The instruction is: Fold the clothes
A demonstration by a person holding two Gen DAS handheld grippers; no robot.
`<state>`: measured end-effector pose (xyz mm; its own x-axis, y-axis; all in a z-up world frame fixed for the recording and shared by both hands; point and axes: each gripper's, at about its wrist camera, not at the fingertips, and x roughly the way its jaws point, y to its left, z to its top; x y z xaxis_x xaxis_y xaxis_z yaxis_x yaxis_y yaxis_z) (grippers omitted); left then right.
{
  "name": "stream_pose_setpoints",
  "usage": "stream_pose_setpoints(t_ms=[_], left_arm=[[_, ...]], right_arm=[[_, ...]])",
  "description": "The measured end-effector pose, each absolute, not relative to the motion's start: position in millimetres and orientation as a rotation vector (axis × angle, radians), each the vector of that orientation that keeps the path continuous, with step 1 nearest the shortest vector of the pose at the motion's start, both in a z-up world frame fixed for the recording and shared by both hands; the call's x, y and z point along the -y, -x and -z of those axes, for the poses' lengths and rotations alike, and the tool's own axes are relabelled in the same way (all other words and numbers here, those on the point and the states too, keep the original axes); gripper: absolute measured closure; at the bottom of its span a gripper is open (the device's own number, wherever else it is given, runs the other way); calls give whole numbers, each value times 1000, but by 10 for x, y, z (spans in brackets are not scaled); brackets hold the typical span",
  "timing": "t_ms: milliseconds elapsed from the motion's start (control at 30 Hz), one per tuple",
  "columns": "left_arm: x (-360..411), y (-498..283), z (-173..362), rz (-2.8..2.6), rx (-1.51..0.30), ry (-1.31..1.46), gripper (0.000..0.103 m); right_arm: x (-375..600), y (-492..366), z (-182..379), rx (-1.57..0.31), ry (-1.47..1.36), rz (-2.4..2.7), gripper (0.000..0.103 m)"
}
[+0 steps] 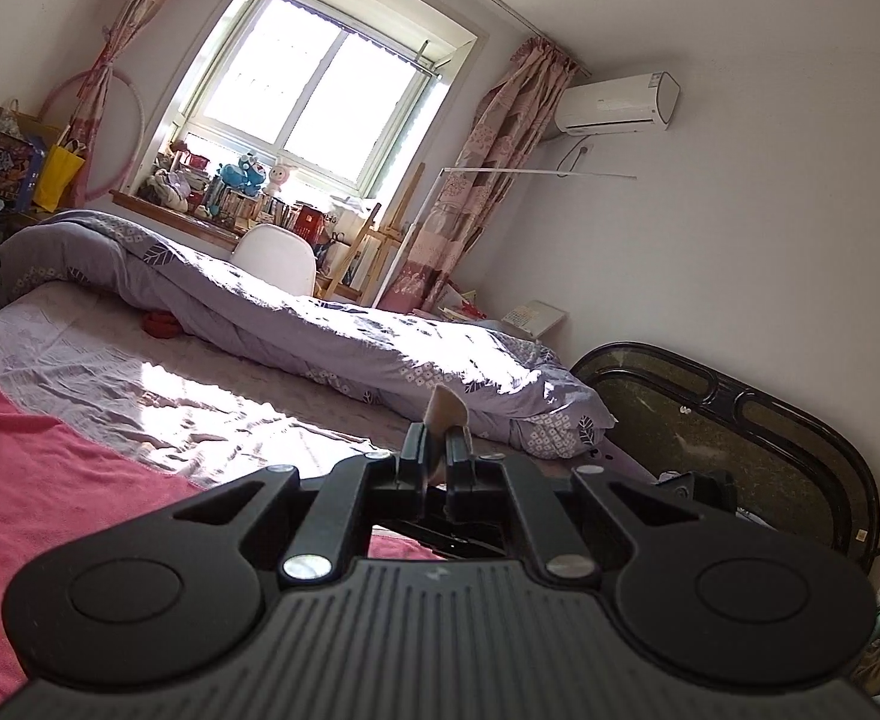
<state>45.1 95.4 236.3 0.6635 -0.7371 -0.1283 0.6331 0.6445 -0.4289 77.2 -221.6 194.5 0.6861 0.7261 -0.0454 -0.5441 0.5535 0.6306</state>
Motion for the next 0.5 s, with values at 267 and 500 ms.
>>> stream_pose_setpoints(t_ms=[267, 500], left_arm=[[-959, -409, -2352, 824, -291, 367, 100], [-946, -398, -2368, 837, -294, 353, 100]], right_arm=[[2179, -625, -1963, -254, -492, -697, 43], [2147, -797, -2055, -269, -441, -801, 25]])
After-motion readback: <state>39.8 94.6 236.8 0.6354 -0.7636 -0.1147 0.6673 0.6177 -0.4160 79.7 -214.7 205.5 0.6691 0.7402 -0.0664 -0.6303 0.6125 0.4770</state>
